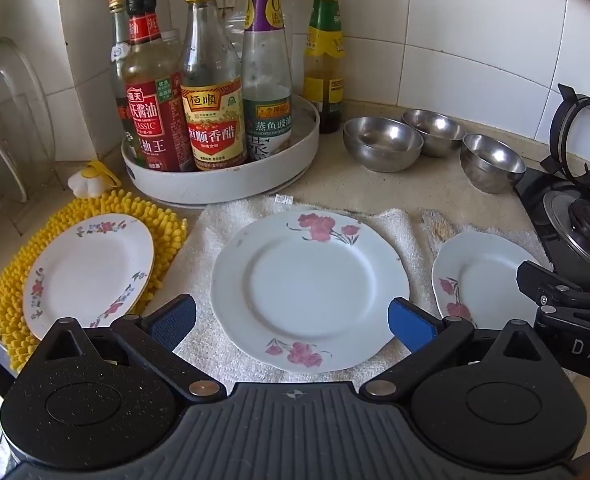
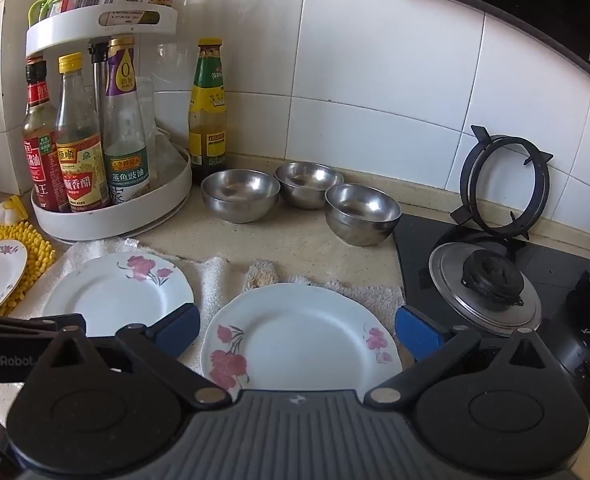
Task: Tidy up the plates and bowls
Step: 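Move the right gripper toward the pink-flower plate beside the stove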
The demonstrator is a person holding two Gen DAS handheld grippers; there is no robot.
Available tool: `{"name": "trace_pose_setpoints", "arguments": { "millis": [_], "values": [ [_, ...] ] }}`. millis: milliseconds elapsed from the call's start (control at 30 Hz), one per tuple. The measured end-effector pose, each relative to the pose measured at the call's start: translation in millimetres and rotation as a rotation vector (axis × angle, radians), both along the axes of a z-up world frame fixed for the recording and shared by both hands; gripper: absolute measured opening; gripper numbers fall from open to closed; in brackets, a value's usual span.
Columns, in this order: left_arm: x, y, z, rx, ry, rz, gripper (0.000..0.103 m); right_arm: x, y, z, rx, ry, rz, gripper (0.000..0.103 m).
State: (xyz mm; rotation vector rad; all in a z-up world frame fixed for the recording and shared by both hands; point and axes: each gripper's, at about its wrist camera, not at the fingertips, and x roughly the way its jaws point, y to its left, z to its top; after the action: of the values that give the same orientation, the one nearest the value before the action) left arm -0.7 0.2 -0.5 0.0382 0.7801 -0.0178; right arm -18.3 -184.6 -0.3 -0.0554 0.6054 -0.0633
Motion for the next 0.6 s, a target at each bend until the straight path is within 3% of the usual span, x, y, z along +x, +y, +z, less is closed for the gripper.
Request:
{"name": "trace_pose_setpoints", "arguments": {
  "millis": [600],
  "values": [
    [-1.0,-3.8,-6.2,0.006,0.004,-0.003,0.103,0.3,-0.8,-1.3,-0.012,0.022,-0.009,0.103]
  ]
}}
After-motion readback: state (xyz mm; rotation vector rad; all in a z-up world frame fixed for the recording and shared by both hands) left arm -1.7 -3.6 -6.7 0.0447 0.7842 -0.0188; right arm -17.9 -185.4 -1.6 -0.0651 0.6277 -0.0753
